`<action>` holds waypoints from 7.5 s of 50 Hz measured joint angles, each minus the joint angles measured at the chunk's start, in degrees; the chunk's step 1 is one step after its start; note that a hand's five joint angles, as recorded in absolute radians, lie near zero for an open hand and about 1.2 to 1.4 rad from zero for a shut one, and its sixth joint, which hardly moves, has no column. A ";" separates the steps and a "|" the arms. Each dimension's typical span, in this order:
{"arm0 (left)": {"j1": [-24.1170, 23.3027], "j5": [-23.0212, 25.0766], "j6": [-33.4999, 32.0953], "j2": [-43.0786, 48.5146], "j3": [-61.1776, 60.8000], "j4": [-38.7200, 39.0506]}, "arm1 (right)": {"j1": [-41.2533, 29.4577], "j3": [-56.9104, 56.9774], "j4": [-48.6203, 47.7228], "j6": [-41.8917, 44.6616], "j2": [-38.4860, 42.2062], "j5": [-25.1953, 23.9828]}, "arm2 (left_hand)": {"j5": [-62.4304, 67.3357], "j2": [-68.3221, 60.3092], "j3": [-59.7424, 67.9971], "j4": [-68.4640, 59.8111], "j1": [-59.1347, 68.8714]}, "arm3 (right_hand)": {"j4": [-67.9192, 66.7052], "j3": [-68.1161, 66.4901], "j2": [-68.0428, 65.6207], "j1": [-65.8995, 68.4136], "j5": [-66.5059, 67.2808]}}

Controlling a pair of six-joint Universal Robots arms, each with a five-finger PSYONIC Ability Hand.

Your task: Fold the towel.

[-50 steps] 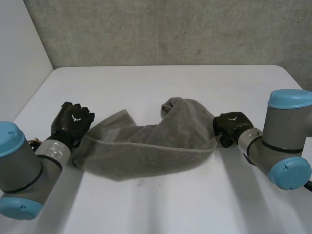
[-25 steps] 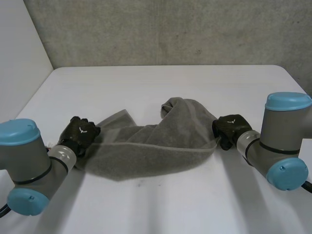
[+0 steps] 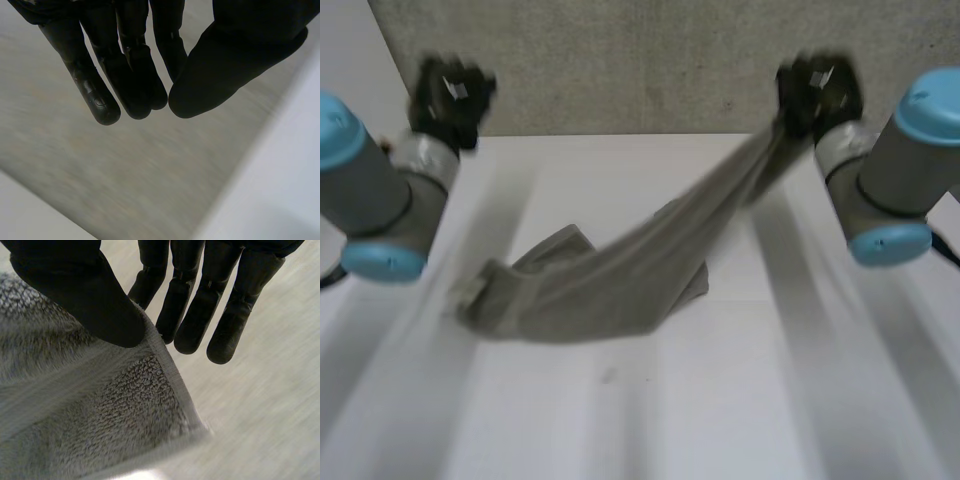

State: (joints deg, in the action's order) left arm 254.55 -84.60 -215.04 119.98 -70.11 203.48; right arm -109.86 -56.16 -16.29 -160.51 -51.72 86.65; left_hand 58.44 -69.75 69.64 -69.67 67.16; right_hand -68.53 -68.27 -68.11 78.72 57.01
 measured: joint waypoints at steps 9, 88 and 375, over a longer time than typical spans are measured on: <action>-0.60 -6.26 16.31 -4.08 5.76 -0.43 | -0.01 -4.00 -8.62 -3.06 -7.20 1.84 | 0.00 -0.02 0.01 -0.02 0.00 | 0.00 0.00 0.00 0.13 0.06; -12.01 21.39 23.89 18.08 8.68 -21.53 | 2.72 -28.84 5.28 -2.63 -41.71 -9.22 | -1.04 1.21 -1.20 1.29 -0.38 | -0.01 -0.11 0.00 0.12 0.11; -1.47 -3.66 4.93 29.18 20.87 -5.03 | 9.99 6.08 0.04 16.58 18.02 1.89 | 0.91 -0.09 0.07 -0.11 1.10 | 0.19 0.14 0.26 0.18 -0.05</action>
State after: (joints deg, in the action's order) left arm 253.08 -88.27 -210.12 149.16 -49.25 198.45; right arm -99.88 -50.07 -16.24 -143.93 -33.70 88.54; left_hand 59.34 -69.83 69.71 -69.79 68.26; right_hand -68.34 -68.13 -67.85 78.91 56.97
